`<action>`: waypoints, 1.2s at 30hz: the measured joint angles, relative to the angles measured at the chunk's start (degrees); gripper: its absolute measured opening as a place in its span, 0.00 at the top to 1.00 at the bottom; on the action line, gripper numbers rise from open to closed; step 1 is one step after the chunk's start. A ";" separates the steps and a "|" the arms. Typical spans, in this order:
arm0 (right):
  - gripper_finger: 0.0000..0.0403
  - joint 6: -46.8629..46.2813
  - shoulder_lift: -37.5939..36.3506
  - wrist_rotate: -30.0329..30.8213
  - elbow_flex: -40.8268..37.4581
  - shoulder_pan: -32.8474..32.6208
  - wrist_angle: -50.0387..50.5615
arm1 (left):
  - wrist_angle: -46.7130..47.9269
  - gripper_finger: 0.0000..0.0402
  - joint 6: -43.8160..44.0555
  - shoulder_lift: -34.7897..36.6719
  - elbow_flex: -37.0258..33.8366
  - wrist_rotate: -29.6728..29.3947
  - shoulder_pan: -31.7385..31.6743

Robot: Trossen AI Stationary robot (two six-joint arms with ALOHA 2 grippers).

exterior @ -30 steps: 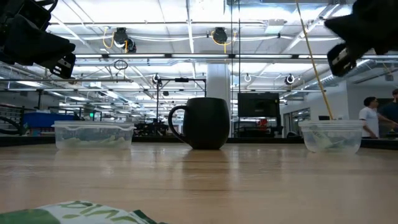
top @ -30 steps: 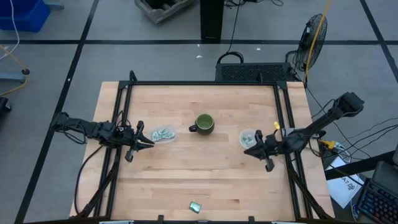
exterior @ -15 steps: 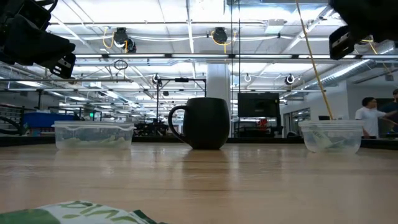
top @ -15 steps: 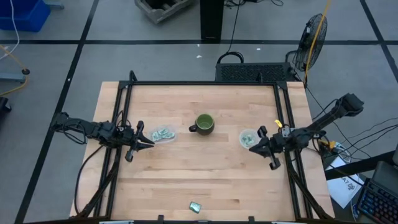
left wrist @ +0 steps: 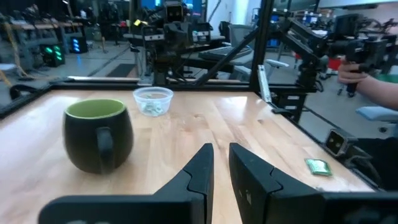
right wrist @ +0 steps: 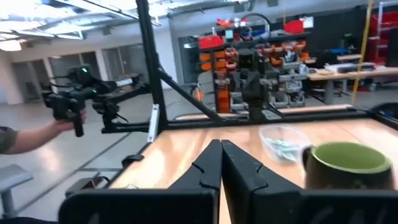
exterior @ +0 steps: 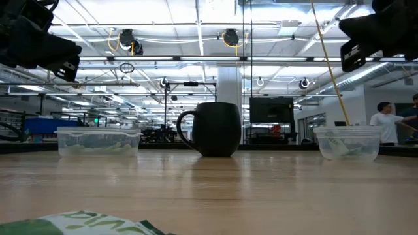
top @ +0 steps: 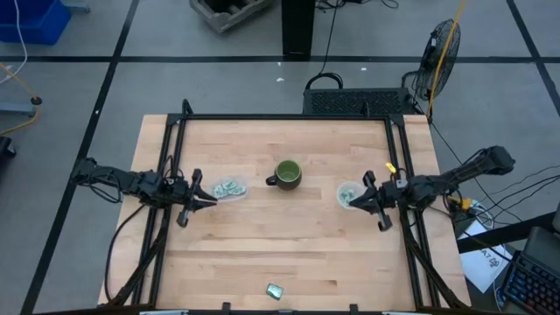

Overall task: Pick and place Stevia / Truvia into bins
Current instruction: Put the truvia packet into the oval transparent container

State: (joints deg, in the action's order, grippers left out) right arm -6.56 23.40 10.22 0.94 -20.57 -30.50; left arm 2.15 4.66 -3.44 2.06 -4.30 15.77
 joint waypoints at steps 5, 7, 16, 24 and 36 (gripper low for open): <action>1.00 -0.70 -5.32 -1.47 -0.05 1.49 6.22 | -0.71 0.86 0.42 0.00 -0.06 -0.91 0.00; 1.00 -1.15 -7.10 -1.43 -0.05 1.70 6.37 | -0.81 0.86 0.42 0.00 -0.06 -0.90 0.00; 1.00 1.24 -9.14 -1.31 -0.07 1.85 4.13 | -9.53 0.86 5.70 0.00 -0.08 -1.75 0.00; 1.00 1.26 -9.14 -1.31 -0.07 1.85 4.11 | -20.89 0.86 20.13 -5.22 -0.04 -0.53 3.14; 0.99 1.26 -9.14 -1.31 -0.07 1.85 4.15 | -43.39 0.86 17.06 -45.47 2.80 -10.70 21.55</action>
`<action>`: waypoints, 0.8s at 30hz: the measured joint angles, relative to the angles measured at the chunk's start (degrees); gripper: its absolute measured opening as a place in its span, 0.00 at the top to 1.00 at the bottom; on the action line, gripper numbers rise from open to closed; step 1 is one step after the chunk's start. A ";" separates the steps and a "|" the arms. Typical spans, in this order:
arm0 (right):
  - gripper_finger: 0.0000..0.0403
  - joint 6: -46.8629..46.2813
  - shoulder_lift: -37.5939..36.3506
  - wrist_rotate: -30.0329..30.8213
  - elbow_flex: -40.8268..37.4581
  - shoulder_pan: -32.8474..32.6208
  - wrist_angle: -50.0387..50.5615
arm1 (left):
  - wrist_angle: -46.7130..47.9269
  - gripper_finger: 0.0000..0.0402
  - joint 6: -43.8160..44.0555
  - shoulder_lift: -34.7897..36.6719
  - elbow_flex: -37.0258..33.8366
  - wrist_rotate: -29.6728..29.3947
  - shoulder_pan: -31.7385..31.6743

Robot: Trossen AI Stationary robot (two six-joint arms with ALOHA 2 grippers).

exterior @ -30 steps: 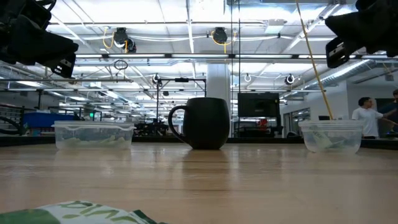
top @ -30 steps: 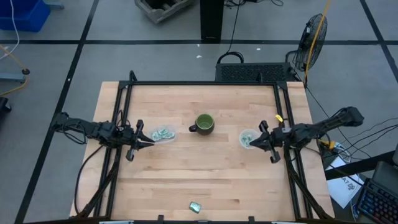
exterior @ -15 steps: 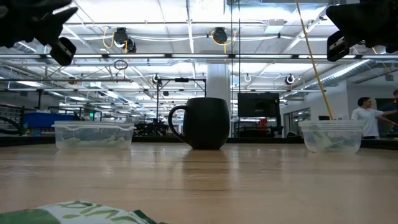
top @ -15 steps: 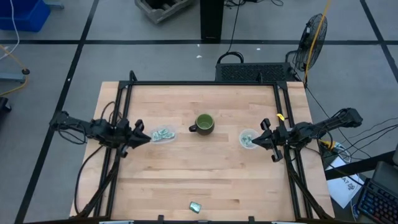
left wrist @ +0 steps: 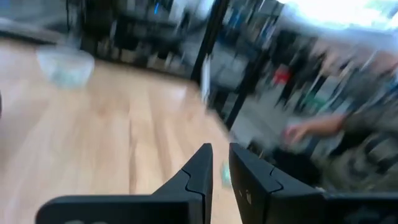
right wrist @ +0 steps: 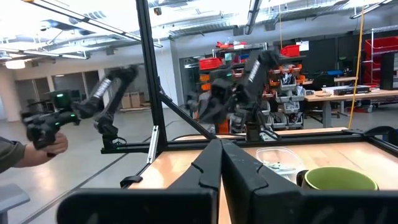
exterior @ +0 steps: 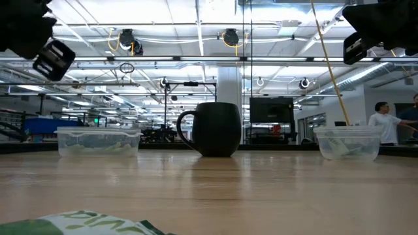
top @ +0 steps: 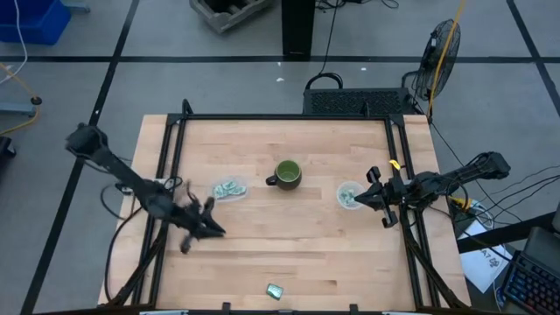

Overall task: Pick and place Stevia / Truvia into bins
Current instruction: Put the truvia packet into the oval transparent container

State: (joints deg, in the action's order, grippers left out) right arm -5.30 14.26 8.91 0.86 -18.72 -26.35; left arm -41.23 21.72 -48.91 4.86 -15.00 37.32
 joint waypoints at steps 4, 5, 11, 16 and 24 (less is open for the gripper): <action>0.99 0.00 0.00 0.00 0.00 0.00 0.02 | 4.84 0.86 -1.33 -17.07 10.38 -4.02 4.47; 0.99 0.00 0.02 0.00 0.00 0.00 0.02 | 7.04 0.86 -2.86 -21.19 13.48 -4.44 5.18; 0.99 0.01 0.07 0.00 0.00 0.00 0.02 | 15.61 0.86 -7.98 -38.35 30.47 -2.39 4.88; 1.00 0.00 0.07 -0.02 0.00 0.00 0.04 | 22.57 0.85 -8.25 -45.07 39.19 0.21 3.68; 0.99 0.00 0.04 -0.02 0.00 0.00 0.04 | 25.63 0.68 -12.26 -54.79 49.36 0.15 2.34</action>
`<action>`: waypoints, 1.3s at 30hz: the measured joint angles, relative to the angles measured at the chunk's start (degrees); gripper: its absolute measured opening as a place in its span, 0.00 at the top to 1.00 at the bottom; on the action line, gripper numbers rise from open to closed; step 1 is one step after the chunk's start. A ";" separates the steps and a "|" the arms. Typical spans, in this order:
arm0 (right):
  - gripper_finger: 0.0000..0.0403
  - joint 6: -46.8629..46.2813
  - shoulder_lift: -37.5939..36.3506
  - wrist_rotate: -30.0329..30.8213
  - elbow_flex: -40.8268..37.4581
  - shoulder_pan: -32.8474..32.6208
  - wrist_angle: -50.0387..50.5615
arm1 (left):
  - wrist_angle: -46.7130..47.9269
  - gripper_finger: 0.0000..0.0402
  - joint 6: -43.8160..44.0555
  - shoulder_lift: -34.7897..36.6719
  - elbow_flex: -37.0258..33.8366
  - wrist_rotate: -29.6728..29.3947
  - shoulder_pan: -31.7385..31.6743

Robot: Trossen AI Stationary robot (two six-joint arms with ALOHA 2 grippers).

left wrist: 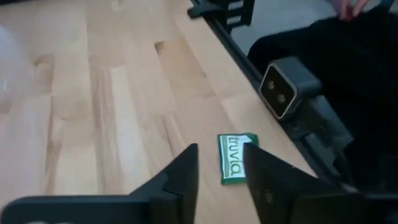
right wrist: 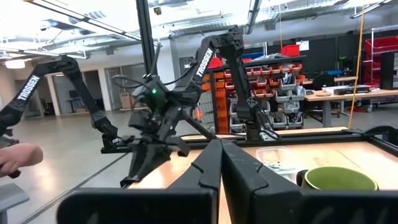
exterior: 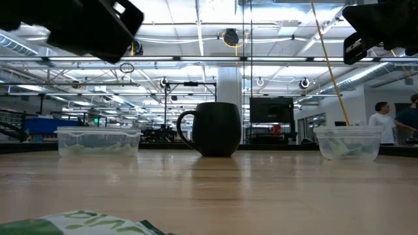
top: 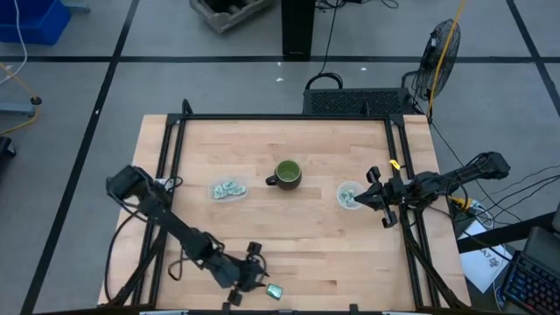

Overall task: Pick and place Stevia / Truvia into bins
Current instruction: Put the truvia packet into the oval transparent container

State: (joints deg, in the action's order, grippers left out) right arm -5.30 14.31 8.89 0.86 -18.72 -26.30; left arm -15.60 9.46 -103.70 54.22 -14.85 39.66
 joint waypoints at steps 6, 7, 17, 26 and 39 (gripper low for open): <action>0.99 0.01 0.02 0.01 0.00 0.00 0.00 | 3.99 0.50 -0.20 -3.77 4.84 3.41 -0.28; 0.99 0.02 0.00 0.02 0.00 0.00 0.00 | 4.03 0.48 -0.20 -4.08 5.15 4.24 -0.26; 0.99 0.02 0.02 0.02 0.00 0.00 0.00 | 2.81 0.51 2.21 -9.19 5.68 6.12 -0.20; 1.00 0.02 0.02 0.02 0.00 -0.01 -0.01 | 0.84 0.58 2.04 -12.32 7.12 7.33 -0.20; 0.99 0.02 0.28 0.02 0.00 -0.02 0.00 | 4.43 0.64 5.75 -13.66 8.28 7.93 -2.33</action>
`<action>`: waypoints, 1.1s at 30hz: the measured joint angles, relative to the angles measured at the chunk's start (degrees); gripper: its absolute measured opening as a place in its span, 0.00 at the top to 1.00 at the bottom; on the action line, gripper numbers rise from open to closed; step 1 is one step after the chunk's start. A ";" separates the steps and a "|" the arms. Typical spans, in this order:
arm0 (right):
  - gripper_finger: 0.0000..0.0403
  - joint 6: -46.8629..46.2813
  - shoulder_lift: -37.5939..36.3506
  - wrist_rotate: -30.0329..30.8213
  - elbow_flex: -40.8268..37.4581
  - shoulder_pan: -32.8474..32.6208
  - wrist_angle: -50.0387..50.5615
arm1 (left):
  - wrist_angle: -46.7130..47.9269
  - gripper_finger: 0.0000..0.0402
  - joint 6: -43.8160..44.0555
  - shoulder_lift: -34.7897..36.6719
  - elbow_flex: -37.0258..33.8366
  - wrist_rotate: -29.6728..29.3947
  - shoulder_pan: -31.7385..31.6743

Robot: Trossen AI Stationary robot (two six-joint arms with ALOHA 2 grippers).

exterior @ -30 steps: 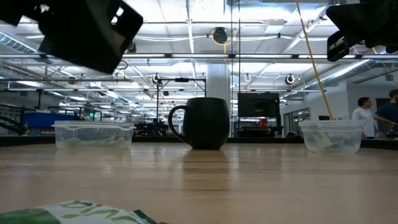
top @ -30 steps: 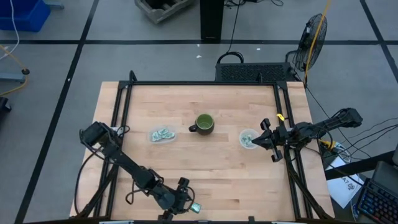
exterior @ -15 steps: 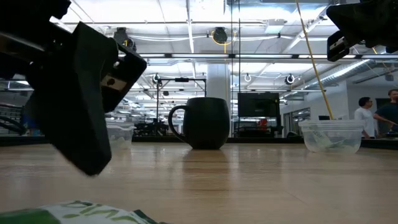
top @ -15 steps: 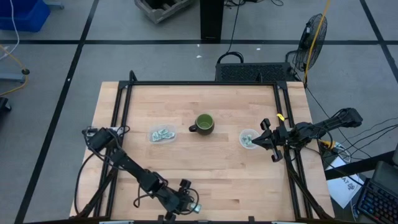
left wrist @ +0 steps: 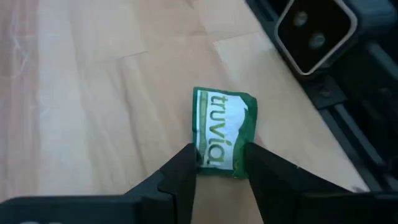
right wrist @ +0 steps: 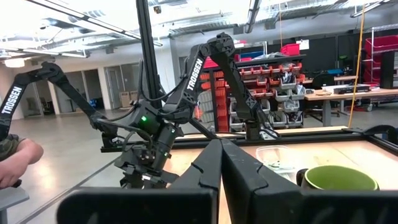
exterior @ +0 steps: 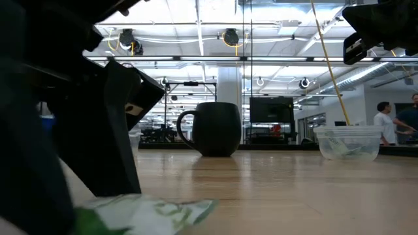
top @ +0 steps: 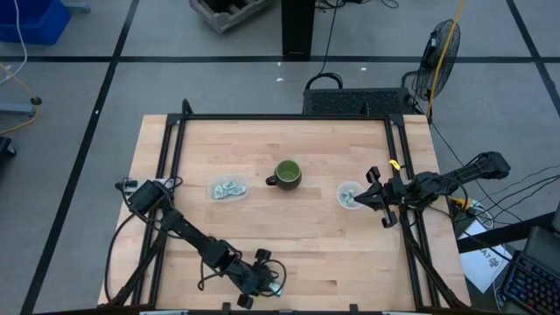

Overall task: Pick and place Stevia / Truvia into bins
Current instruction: Put the truvia packet into the oval transparent container

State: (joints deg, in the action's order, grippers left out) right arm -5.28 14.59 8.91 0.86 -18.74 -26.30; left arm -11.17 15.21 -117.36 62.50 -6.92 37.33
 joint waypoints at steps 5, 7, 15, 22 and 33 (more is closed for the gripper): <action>0.99 0.00 0.00 0.00 0.00 0.02 0.00 | 1.73 0.74 0.36 0.13 0.09 0.70 -1.03; 1.00 0.00 0.00 0.00 0.00 0.00 0.00 | 1.63 0.78 0.40 0.14 0.09 0.78 -1.31; 0.99 0.00 0.00 -0.02 0.00 0.02 0.00 | 2.20 0.90 -0.49 0.65 0.05 0.88 -2.56; 0.99 -0.02 0.02 0.00 0.00 0.00 0.04 | 7.95 0.95 -1.16 5.16 -0.18 0.39 -4.09; 0.99 0.00 0.24 0.00 0.00 0.00 0.02 | 32.52 0.90 -1.42 18.11 -0.11 -16.38 -4.29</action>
State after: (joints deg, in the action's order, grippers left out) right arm -5.28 14.83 8.91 0.86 -18.74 -26.28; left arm 21.35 13.79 -99.25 62.39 -23.30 33.04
